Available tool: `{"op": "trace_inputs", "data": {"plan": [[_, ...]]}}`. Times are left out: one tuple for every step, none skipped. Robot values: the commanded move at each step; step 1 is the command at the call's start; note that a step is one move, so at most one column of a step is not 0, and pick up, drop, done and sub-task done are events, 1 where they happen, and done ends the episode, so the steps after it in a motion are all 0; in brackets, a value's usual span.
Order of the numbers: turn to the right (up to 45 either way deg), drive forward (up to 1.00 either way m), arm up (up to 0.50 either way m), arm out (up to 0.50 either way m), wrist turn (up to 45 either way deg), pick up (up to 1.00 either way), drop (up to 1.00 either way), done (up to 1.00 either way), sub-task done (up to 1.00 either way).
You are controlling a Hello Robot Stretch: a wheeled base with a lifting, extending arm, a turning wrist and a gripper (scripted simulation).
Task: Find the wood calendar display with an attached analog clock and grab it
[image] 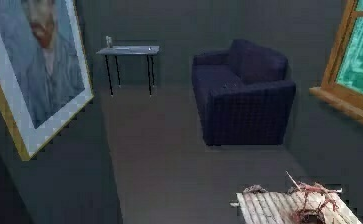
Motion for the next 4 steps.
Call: {"op": "trace_inputs", "data": {"plan": [[0.0, 0.9, 0.0, 0.0, 0.0, 0.0, 0.0, 0.0, 0.0], [-15.0, 0.0, 0.0, 0.0, 0.0, 0.0, 0.0, 0.0, 0.0], [0.0, 1.0, 0.0, 0.0, 0.0, 0.0, 0.0, 0.0, 0.0], [0.0, 1.0, 0.0, 0.0, 0.0, 0.0, 0.0, 0.0, 0.0]]}}
